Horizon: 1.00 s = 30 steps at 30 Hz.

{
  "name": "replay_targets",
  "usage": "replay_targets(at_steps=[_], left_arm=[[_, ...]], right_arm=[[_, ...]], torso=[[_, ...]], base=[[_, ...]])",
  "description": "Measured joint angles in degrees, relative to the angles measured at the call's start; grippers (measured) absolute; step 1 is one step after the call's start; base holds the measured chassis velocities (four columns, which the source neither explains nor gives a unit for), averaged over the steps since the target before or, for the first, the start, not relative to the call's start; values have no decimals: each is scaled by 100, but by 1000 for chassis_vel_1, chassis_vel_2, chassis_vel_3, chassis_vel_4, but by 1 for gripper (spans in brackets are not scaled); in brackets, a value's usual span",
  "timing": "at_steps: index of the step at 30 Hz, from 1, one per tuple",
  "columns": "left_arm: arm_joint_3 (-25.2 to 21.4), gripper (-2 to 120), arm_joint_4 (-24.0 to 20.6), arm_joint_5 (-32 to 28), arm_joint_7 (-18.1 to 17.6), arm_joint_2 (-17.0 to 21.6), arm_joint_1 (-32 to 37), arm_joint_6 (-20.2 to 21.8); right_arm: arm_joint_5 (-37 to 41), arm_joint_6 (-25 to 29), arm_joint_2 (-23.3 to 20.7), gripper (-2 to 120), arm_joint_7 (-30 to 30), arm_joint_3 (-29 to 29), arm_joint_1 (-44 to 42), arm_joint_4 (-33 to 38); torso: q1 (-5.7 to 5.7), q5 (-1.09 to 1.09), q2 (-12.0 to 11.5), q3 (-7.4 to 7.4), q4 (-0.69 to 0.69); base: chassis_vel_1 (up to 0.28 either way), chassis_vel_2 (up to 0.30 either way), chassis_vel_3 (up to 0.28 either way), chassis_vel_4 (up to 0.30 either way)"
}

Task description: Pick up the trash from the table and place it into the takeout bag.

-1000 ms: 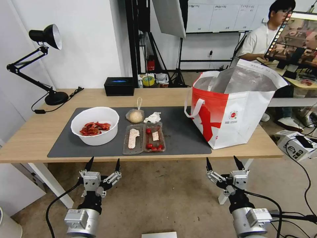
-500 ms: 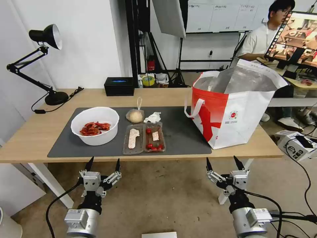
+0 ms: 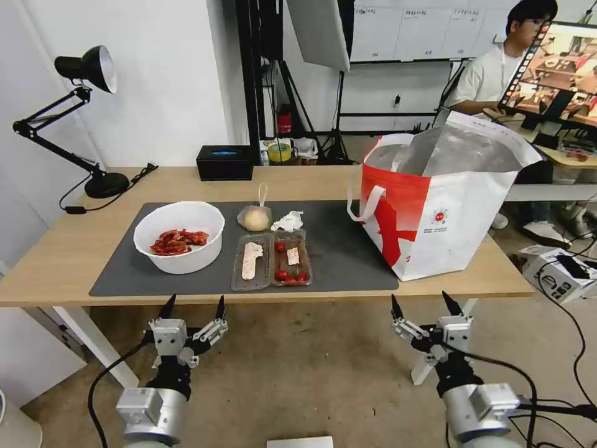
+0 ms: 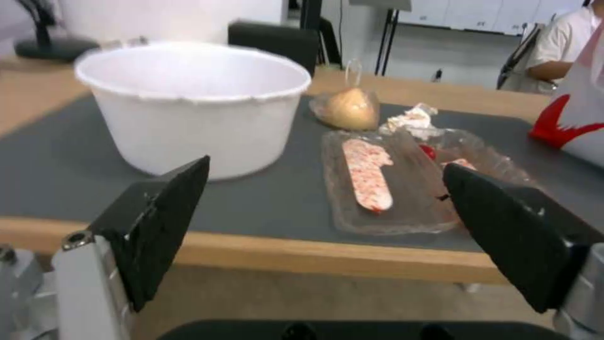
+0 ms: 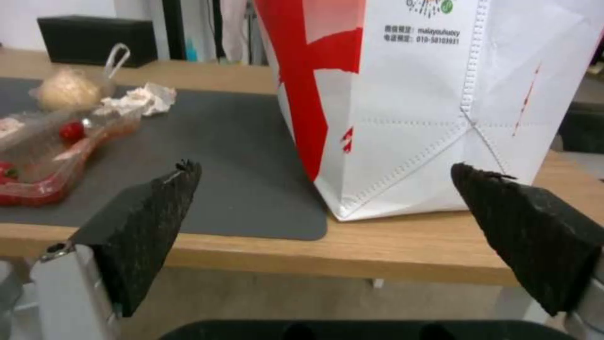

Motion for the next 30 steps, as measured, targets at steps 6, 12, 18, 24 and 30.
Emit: replay_targets(at_steps=[6, 12, 18, 24, 30], left_arm=[[139, 100, -320, -949, -465, 242, -141, 780], [239, 100, -399, -1444, -625, 310, -243, 1037], [254, 100, -375, -1485, -622, 277, -239, 1038], [270, 100, -303, -1867, -635, 250, -370, 1034], [234, 100, -207, -2623, -767, 149, -727, 1109]], right_arm=[[504, -641, -507, 100, 126, 146, 150, 174], [1107, -1373, -1004, 100, 279, 284, 367, 367], [1701, -2006, -1452, 100, 377, 376, 585, 525], [1739, -2025, -1437, 100, 316, 238, 621, 524], [1727, -2003, -1432, 100, 275, 132, 689, 488]], torso=[[0, 2, 0, 0, -1], [0, 0, 0, 0, -1], [0, -1, 0, 0, 1], [0, 0, 0, 0, -1], [0, 0, 0, 0, -1]], base=[[0, 0, 0, 0], [0, 0, 0, 0], [0, 0, 0, 0], [0, 0, 0, 0], [0, 0, 0, 0]])
